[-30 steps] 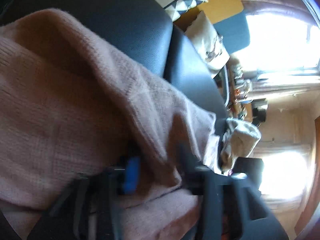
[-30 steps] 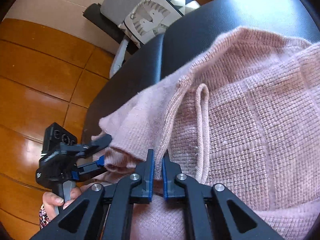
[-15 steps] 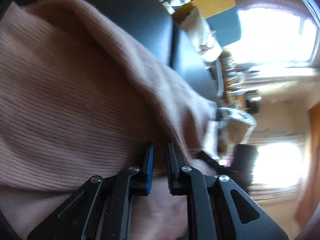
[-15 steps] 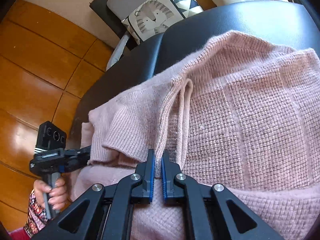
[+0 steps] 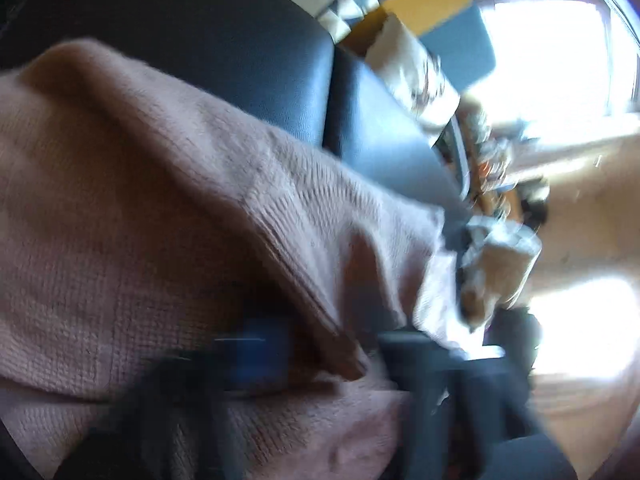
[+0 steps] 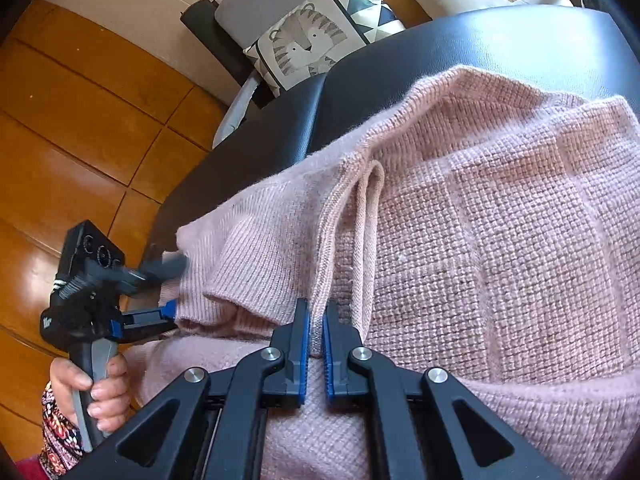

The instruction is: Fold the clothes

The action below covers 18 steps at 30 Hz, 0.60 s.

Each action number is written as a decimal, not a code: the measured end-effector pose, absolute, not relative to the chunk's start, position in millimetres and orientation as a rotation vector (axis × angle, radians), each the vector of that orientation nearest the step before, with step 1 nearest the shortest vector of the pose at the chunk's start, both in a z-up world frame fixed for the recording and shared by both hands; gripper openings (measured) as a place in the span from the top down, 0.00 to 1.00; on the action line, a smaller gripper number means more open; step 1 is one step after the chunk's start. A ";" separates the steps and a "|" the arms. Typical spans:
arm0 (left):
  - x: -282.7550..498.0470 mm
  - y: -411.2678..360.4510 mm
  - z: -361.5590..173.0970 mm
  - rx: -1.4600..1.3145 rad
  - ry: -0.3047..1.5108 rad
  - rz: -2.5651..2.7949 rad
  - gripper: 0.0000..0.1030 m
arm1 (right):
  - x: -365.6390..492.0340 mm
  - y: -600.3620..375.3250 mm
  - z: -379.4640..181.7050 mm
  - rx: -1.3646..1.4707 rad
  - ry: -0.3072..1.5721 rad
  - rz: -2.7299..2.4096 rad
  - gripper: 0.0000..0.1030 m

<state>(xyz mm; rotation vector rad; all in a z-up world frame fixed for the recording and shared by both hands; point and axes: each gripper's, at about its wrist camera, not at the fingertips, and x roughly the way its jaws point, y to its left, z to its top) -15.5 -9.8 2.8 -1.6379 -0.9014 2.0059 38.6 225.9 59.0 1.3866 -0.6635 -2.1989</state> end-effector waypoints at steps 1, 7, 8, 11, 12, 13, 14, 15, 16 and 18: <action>-15.1 -13.3 2.1 -1.634 -0.937 1.963 0.94 | 38.4 224.3 61.7 1.388 -0.648 -2.205 0.96; -10.4 -51.4 14.0 -1.614 -0.867 2.019 0.95 | 41.5 224.6 74.0 1.363 -0.627 -2.208 0.96; -9.5 -50.4 8.1 -1.623 -0.840 2.020 0.95 | 40.7 225.4 69.0 1.375 -0.630 -2.207 0.96; -4.4 -47.6 -5.0 -1.594 -0.782 2.042 0.95 | 38.2 227.6 54.1 1.412 -0.638 -2.201 0.97; -2.5 -49.1 -5.8 -1.566 -0.792 2.055 0.93 | 40.4 227.9 53.2 1.404 -0.647 -2.202 0.97; -0.5 -50.8 -6.7 -1.541 -0.807 2.065 0.91 | 43.3 229.4 53.2 1.398 -0.652 -2.202 0.97; 1.1 -53.2 -7.1 -1.532 -0.831 2.063 0.91 | 43.2 228.5 52.6 1.395 -0.667 -2.202 0.97; 2.7 -55.7 -7.4 -1.529 -0.857 2.058 0.91 | 44.3 228.8 52.4 1.392 -0.677 -2.198 0.97; 3.8 -59.2 -4.2 -1.524 -0.886 2.054 0.91 | 45.1 227.8 51.8 1.389 -0.673 -2.194 0.97; 6.6 -65.1 10.4 -1.487 -0.908 2.097 0.91 | 39.6 221.9 54.8 1.383 -0.669 -2.178 0.94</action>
